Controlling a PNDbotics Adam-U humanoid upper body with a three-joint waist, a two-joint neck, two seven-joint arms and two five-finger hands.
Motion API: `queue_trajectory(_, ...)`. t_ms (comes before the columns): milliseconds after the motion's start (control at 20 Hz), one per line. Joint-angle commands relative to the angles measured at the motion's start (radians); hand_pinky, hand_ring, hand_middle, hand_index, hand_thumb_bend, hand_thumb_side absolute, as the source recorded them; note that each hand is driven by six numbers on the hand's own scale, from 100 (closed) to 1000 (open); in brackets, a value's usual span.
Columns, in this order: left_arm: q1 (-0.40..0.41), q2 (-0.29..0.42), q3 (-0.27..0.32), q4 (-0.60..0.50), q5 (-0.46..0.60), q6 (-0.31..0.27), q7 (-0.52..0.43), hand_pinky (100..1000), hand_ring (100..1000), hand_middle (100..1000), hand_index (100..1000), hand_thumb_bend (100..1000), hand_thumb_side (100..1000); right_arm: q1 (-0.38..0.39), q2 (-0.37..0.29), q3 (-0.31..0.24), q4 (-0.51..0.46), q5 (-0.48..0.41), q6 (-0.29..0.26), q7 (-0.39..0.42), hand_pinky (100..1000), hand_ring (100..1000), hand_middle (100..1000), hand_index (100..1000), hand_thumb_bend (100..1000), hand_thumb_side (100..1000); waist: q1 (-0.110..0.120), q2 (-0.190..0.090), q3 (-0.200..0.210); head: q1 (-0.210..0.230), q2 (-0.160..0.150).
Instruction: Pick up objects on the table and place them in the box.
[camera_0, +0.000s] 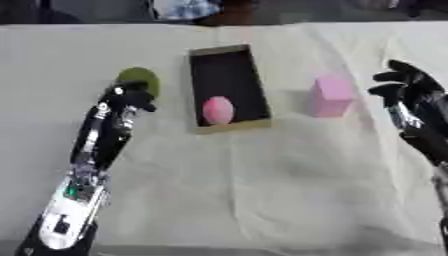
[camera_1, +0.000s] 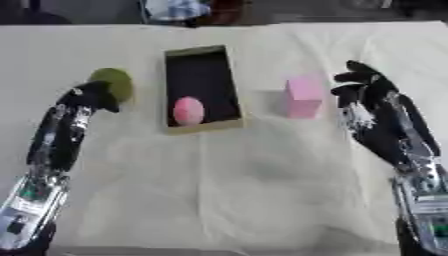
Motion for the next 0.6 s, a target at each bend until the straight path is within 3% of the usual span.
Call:
queue_trajectory(50,-0.030,0.057,0.022,-0.037,-0.034,0.015,0.002,760,594,597,789,100,697,-0.006,-0.015,-0.004,-0.023,0.004,-0.001,0.000,837,725,750,917,100,524,0.010,-0.015,0.000,-0.003,-0.002)
queue_trajectory(350,-0.097,0.211,0.051,-0.060,-0.207,0.070,-0.042,780,634,650,822,100,570,-0.002,-0.019,-0.006,-0.021,0.007,-0.001,-0.001,836,725,749,917,100,524,0.018,-0.019,-0.002,-0.007,-0.002)
queue_trajectory(600,-0.171,0.364,0.042,-0.007,-0.347,0.111,-0.148,796,694,717,871,100,458,0.000,-0.024,-0.005,-0.020,0.008,-0.001,0.000,837,725,749,916,100,523,0.028,-0.023,-0.006,-0.009,-0.002)
